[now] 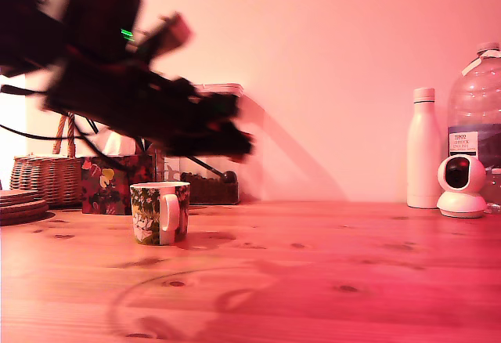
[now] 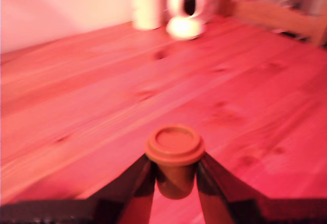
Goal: Pick up the coffee capsules from the table one by one and drop them inside the nearest coffee cup
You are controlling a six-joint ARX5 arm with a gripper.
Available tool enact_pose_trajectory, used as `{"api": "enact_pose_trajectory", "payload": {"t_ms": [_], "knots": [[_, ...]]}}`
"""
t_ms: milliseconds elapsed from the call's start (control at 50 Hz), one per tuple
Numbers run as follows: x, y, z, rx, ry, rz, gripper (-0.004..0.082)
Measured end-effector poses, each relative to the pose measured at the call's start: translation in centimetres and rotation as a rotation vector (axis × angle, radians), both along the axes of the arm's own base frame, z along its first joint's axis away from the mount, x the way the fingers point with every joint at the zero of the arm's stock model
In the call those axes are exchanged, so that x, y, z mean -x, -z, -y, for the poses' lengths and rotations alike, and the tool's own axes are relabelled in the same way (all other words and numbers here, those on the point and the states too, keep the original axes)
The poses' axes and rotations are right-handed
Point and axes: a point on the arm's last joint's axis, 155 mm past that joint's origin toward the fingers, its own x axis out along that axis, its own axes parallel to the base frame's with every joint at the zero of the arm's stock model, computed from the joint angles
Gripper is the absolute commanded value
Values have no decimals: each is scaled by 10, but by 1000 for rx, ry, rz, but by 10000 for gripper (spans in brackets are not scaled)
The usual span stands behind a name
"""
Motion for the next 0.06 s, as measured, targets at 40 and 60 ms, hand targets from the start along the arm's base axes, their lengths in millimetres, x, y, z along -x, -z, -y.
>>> {"api": "enact_pose_trajectory", "payload": {"t_ms": [40, 60], "knots": [[-2, -5, -5, 13, -15, 0, 157], [-3, -7, -7, 15, -19, 4, 157]]}}
